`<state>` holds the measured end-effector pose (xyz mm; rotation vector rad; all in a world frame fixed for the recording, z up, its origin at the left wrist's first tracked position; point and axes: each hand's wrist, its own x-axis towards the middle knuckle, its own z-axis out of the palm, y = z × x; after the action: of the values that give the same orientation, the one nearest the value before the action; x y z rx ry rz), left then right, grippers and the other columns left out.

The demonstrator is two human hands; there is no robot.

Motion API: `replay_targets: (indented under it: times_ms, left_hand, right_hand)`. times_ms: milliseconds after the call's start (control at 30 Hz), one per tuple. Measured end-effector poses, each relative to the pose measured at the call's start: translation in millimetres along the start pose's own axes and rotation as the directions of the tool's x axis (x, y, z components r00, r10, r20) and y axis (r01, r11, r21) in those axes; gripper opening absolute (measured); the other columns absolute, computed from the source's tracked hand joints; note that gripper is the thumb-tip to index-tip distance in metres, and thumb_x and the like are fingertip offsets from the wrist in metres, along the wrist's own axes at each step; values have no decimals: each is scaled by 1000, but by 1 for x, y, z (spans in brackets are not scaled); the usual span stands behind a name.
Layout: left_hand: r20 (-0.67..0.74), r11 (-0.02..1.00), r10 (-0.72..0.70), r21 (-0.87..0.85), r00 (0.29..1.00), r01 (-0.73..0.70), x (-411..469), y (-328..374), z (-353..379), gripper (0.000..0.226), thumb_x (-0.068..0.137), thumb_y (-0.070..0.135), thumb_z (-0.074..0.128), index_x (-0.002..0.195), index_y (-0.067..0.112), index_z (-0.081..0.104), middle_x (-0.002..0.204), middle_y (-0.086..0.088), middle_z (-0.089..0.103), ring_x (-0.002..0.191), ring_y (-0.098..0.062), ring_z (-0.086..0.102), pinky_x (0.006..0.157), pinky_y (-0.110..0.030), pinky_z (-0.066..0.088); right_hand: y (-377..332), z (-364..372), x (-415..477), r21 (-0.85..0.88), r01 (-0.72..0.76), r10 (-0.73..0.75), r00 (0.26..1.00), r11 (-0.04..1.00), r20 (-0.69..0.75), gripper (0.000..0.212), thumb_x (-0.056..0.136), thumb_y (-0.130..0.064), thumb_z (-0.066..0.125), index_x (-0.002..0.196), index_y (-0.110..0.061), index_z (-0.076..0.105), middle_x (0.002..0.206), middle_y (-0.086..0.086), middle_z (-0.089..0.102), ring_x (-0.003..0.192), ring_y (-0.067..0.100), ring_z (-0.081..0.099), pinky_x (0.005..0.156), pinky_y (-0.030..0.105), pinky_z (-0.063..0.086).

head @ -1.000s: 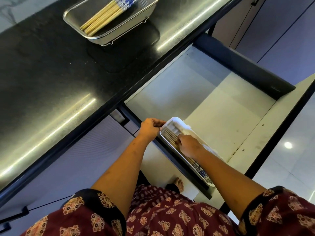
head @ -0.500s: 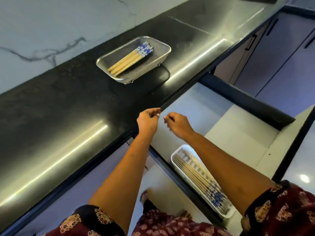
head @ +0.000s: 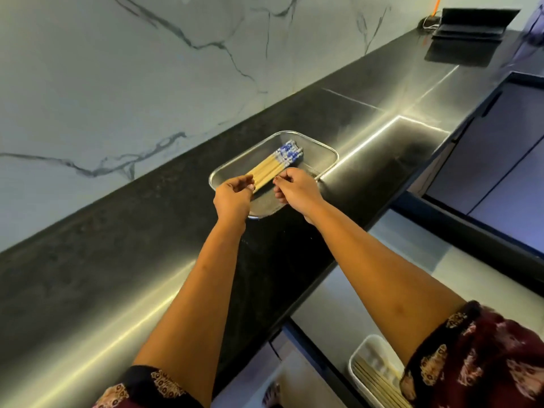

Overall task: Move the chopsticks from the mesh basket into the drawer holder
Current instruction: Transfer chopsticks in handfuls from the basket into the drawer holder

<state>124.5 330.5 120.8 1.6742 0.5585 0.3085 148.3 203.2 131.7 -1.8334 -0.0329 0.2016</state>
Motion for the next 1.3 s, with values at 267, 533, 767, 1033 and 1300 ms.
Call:
replay_targets:
  times_ms: [267, 533, 767, 1033, 1300]
  left_hand:
    - [158, 971, -3, 236, 987, -35, 77, 3, -3, 22, 85, 1, 60, 103, 12, 68, 97, -1, 67, 83, -6, 58, 75, -19, 45]
    - [355, 859, -45, 490, 934, -145, 114, 0, 7, 21, 84, 0, 59, 99, 12, 68, 106, -7, 67, 98, -16, 62, 89, -31, 51]
    - [379, 856, -39, 490, 925, -164, 127, -11, 15, 21, 84, 2, 61, 99, 14, 68, 105, -5, 67, 98, -14, 61, 88, -30, 51]
    - [390, 864, -40, 475, 920, -164, 131, -15, 18, 21, 83, 0, 60, 91, 18, 69, 103, -3, 67, 92, -10, 60, 84, -28, 52]
    - [398, 863, -57, 482, 916, -155, 128, -12, 19, 23, 83, -2, 59, 83, 19, 67, 102, -4, 66, 95, -14, 62, 82, -28, 53]
  right_hand:
    - [1, 48, 84, 215, -356, 378, 923, 909, -68, 24, 90, -11, 49, 111, -7, 60, 108, 14, 63, 98, 26, 60, 96, 42, 51]
    - [18, 68, 115, 424, -474, 573, 808, 771, -139, 11, 90, -6, 50, 101, -8, 52, 83, 8, 56, 71, 18, 54, 91, 40, 54]
    - [26, 70, 132, 492, -481, 601, 791, 726, -115, 27, 90, 2, 55, 117, 1, 54, 106, 18, 61, 90, 25, 61, 67, 37, 57]
    - [29, 67, 136, 514, -509, 622, 781, 690, -61, 14, 91, -3, 52, 104, -3, 57, 106, 18, 61, 100, 29, 62, 72, 42, 57]
    - [31, 65, 138, 461, -522, 616, 785, 718, -70, 13, 87, -3, 63, 98, 1, 59, 107, 20, 64, 93, 29, 65, 59, 37, 56]
